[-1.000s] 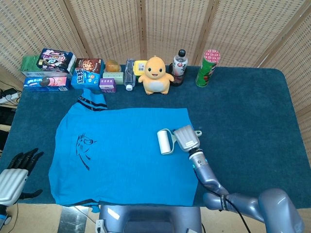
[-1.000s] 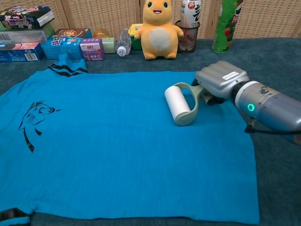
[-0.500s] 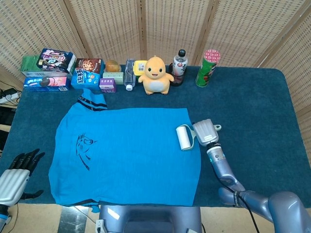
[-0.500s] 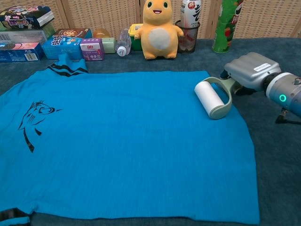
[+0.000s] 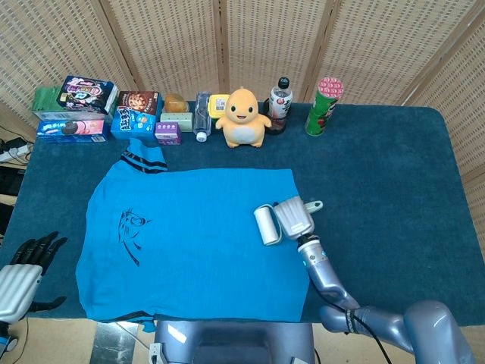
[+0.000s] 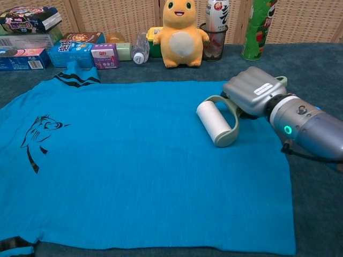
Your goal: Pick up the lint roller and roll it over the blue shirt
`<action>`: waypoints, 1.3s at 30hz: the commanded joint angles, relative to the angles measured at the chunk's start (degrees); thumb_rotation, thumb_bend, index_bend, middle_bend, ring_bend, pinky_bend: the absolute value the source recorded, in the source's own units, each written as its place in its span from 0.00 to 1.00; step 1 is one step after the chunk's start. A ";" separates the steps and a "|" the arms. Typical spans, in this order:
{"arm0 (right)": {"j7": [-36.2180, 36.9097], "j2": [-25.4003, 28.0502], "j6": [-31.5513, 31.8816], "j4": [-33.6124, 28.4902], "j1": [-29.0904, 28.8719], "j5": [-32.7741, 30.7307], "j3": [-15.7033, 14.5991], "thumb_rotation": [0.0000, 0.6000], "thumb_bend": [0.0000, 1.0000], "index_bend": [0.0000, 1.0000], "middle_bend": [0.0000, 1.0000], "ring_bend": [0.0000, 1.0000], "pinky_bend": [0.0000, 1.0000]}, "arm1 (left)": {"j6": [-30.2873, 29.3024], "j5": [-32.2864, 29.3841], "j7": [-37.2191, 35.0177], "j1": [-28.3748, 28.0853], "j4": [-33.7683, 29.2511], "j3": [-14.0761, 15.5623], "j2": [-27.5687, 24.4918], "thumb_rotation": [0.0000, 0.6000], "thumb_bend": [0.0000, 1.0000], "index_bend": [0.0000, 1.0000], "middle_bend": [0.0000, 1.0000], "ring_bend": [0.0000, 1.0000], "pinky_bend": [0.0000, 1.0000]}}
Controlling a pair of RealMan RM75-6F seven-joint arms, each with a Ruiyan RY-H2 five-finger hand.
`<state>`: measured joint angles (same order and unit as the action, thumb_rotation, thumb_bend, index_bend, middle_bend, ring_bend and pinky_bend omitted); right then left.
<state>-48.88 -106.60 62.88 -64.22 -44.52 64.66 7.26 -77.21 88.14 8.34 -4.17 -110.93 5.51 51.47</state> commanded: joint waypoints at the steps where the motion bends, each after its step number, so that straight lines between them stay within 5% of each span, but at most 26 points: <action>1: -5.76 -2.58 1.00 -2.92 -1.09 -1.36 1.06 1.00 1.00 0.53 0.71 0.83 1.00 | -0.05 0.19 -0.31 0.01 0.06 0.05 -0.14 1.00 0.09 0.00 0.00 0.00 0.01; 23: -20.11 -9.18 5.12 -8.23 -1.81 -1.08 -0.26 1.00 1.00 0.53 0.72 0.83 1.00 | -0.79 1.29 -1.86 0.34 0.29 0.26 -0.87 1.00 0.09 0.00 0.00 0.00 0.01; 39: -11.59 -4.57 6.06 0.95 1.67 5.42 -3.26 1.00 1.00 0.53 0.72 0.83 1.00 | -0.90 1.86 -1.42 0.50 0.12 0.47 -0.78 1.00 0.09 0.00 0.00 0.00 0.01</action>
<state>-61.22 -111.83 68.96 -64.03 -43.32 69.58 4.23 -78.09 89.98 6.88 -3.68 -110.79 5.96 50.68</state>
